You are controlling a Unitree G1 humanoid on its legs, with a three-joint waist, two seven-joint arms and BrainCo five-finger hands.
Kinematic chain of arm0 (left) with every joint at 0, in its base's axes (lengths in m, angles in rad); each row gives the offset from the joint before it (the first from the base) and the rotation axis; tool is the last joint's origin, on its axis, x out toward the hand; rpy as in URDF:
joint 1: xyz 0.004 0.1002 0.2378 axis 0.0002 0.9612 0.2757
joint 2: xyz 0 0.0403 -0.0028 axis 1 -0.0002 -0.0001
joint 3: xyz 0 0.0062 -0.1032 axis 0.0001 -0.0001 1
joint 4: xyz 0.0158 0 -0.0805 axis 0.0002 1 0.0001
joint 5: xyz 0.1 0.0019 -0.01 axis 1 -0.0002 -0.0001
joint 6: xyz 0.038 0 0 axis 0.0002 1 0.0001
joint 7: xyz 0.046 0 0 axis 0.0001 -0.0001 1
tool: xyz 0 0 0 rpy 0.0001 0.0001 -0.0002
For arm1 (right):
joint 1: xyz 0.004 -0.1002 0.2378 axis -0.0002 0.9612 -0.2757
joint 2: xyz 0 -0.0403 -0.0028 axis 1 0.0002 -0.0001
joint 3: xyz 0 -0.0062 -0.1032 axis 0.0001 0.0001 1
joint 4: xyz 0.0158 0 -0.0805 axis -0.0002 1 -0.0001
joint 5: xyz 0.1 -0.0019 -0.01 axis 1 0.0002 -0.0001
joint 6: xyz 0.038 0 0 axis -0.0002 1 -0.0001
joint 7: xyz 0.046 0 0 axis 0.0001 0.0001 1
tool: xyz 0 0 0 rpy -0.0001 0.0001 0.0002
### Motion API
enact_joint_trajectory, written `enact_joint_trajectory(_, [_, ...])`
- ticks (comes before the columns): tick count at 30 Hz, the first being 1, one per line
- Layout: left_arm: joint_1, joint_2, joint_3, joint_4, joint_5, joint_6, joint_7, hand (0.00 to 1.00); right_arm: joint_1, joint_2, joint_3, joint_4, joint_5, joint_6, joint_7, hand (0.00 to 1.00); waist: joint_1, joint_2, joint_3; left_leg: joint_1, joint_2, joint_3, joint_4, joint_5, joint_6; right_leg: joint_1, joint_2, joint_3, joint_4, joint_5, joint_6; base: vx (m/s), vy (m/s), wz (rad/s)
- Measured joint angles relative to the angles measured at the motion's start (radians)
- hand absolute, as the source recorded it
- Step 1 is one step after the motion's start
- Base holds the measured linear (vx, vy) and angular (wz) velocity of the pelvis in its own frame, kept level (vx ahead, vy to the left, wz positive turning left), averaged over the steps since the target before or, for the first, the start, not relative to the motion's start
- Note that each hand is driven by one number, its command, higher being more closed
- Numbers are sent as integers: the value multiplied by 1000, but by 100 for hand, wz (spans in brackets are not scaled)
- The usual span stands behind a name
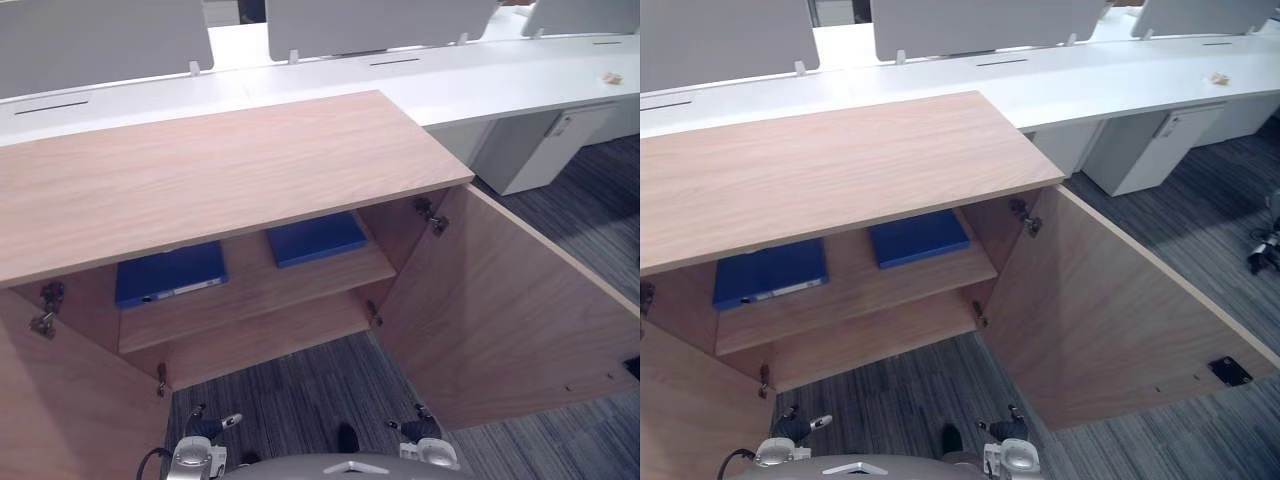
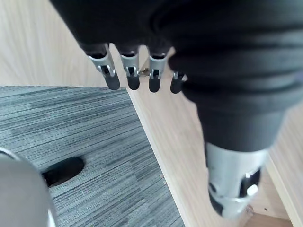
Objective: Walk over to the cabinet, pick up the folder, carry it to the office cabinet, place the folder inside the office cabinet, then close the office cabinet door
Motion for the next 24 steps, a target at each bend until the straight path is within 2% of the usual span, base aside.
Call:
enact_joint_trajectory(4, [-1, 1, 2, 0, 0, 3, -1, 0, 28, 0, -125, -87, 82, 1, -21, 0, -19, 13, -8, 31, 2, 59, 0, -24, -4, -1, 12, 60, 0, -4, -6, 15, 3, -50])
enact_joint_trajectory(8, [-3, 4, 4, -1, 0, 3, -1, 0, 67, -3, -281, -248, 163, -7, -55, 0, -60, 19, -12, 54, 6, 111, 14, -53, -10, -2, 23, 109, 0, -7, -11, 11, -12, -36])
enact_joint_trajectory(10, [-4, 4, 4, -2, 0, 3, -2, 0, 71, -5, -357, -331, 191, -17, -74, 0, -70, 21, -14, 62, 11, 140, 31, -73, -13, -3, 29, 134, 0, -8, -12, -5, -16, -40])
enact_joint_trajectory(13, [-4, 5, 4, -3, 1, 3, -4, 0, 60, -20, -411, -416, 201, -29, -97, 0, -86, 25, -18, 60, 18, 166, 45, -90, -17, -16, 35, 158, 5, -9, -14, 4, -26, -30])
enact_joint_trajectory(16, [-6, 5, 4, -3, 2, 3, -6, 0, 26, -75, -457, -472, 219, -52, -111, 0, -104, 39, -27, 60, 21, 195, 50, -100, -17, -31, 45, 181, 13, -11, -16, 14, -30, -28])
enact_joint_trajectory(24, [-11, 10, 1, -13, 21, -2, -26, 0, -141, -237, -458, -470, 221, -67, -109, 0, -128, 78, -15, 57, 36, 238, 97, -140, -24, -39, 59, 212, 12, -11, -16, -2, -46, -18])
